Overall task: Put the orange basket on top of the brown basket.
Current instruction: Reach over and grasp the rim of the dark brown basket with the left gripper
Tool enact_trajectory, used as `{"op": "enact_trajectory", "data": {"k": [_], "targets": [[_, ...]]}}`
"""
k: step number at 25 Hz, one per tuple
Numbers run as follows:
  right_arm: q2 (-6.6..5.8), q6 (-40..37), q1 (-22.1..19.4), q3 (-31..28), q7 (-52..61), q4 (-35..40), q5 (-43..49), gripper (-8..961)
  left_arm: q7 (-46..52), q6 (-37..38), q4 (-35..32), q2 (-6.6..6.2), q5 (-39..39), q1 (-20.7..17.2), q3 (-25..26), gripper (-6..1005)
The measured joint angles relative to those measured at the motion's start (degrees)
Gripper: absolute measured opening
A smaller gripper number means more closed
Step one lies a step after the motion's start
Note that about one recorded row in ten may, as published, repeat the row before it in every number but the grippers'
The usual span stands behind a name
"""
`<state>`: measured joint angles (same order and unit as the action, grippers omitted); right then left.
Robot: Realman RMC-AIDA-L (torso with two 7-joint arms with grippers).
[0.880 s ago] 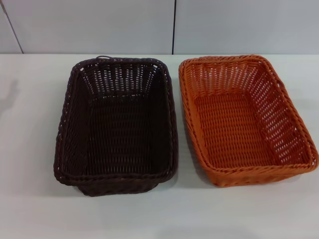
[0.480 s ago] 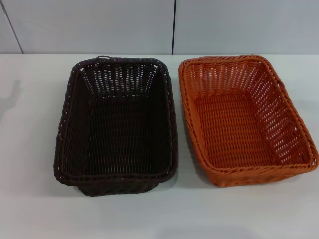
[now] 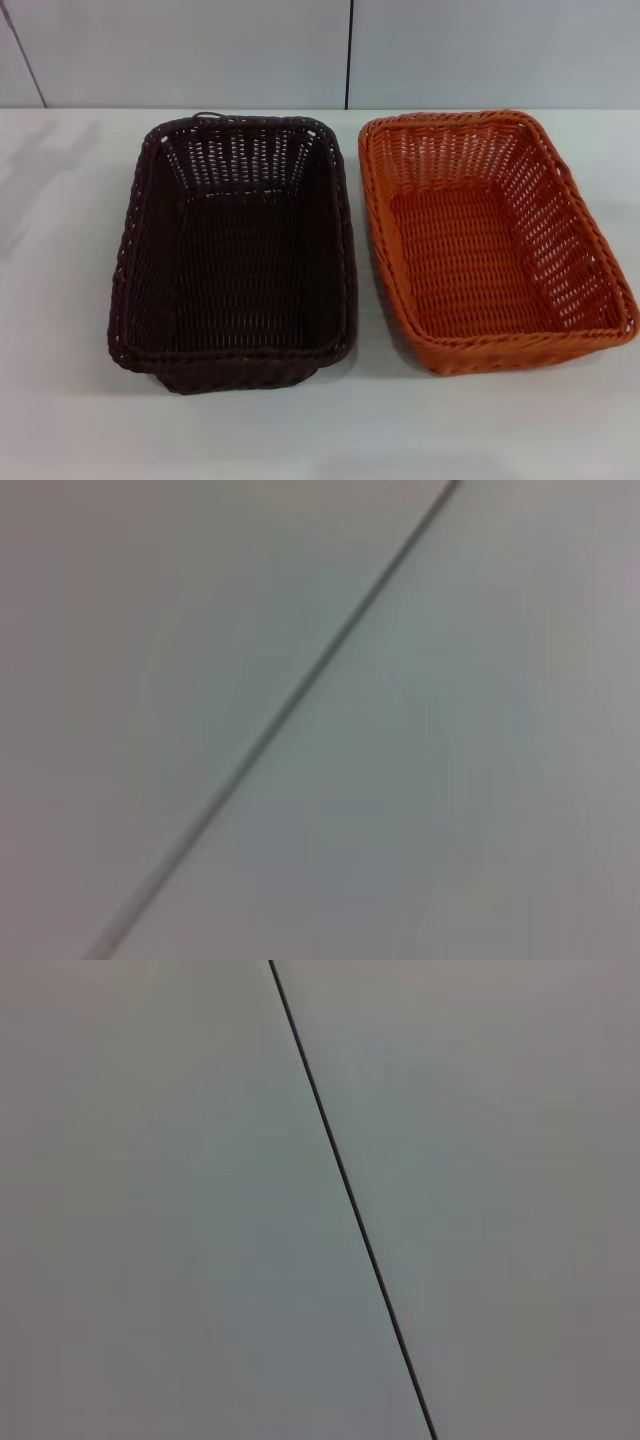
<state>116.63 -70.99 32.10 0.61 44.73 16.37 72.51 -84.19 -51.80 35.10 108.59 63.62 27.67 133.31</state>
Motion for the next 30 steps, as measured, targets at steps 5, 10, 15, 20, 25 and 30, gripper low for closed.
{"op": "enact_trajectory", "data": {"k": [5,10,15,20,25,30], "targets": [[0.00,0.1,-0.3,0.0,0.0,0.0,0.0,697,28.5,-3.2,8.4,-9.67,16.6,2.3,-11.4,848],[0.00,0.1,-0.6,-0.5,0.0,0.0,-0.1,697,44.7,-14.9,20.7,-11.46,37.3,4.3,-10.9,846],[-0.09,0.1,-0.8,-0.6,-0.3,0.0,-0.1,697,52.8,-26.2,30.4,-8.81,56.3,7.2,-10.8,844],[-0.27,0.4,-0.6,-0.7,-0.4,0.0,-0.1,697,58.6,-33.5,36.0,-3.53,72.7,10.2,-9.6,842],[-0.47,1.5,-0.1,-0.7,-0.5,0.1,-0.1,697,60.7,-39.2,38.1,0.67,84.9,13.3,-9.5,840],[-0.59,2.0,0.2,-0.7,-0.6,0.3,-0.1,697,62.1,-40.7,39.6,2.95,89.4,14.1,-9.5,838]]}}
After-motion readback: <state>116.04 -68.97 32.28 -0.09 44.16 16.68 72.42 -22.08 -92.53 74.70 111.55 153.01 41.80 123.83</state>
